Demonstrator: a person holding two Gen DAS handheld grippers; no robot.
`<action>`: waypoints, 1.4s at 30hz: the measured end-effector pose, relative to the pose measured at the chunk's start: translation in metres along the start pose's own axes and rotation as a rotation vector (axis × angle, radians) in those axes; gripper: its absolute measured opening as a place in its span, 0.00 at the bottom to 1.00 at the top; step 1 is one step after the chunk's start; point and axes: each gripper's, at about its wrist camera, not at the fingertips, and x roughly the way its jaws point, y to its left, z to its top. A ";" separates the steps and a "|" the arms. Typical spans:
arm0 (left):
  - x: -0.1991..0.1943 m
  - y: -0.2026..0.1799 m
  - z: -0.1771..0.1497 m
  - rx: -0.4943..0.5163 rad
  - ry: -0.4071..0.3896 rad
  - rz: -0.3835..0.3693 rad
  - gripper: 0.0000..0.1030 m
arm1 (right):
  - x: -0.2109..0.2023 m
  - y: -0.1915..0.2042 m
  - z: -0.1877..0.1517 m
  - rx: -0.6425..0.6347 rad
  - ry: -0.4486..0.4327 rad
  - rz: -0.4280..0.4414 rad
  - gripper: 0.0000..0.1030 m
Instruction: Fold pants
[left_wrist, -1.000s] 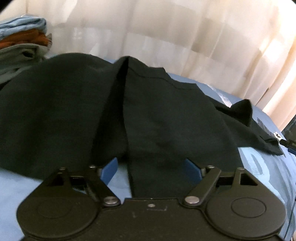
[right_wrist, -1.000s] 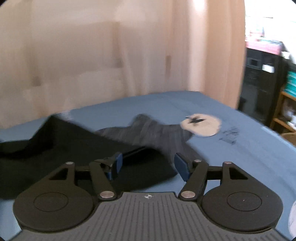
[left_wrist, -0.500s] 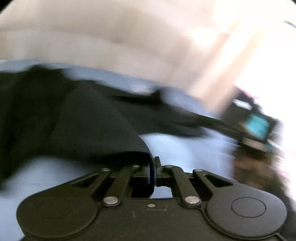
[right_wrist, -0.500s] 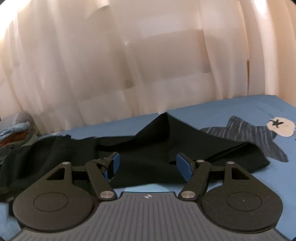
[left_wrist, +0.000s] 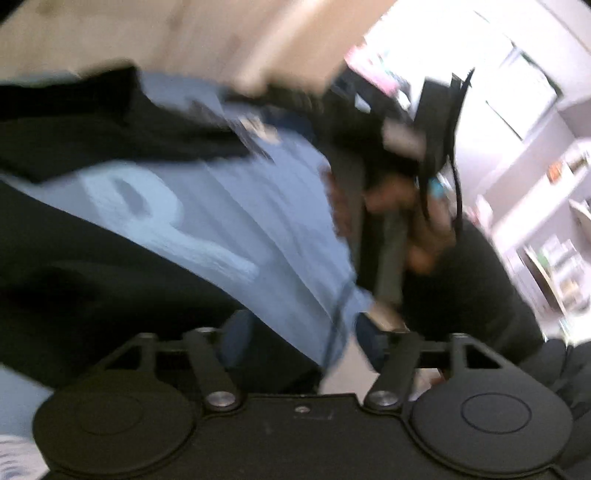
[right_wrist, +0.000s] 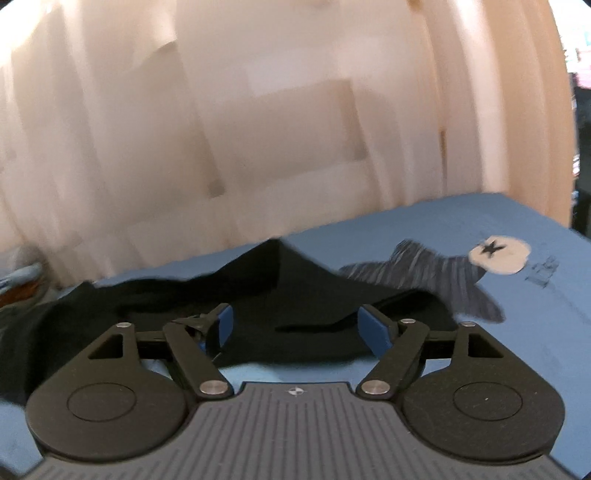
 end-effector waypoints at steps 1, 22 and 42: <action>-0.007 -0.001 -0.001 0.006 -0.035 0.032 1.00 | 0.002 0.001 -0.002 -0.002 0.012 0.009 1.00; -0.005 0.160 0.080 -0.174 -0.233 0.851 1.00 | 0.037 0.073 -0.080 -0.169 0.353 0.319 0.41; -0.142 0.070 -0.055 -0.248 -0.173 0.724 1.00 | -0.012 0.058 -0.063 -0.203 0.482 0.408 0.97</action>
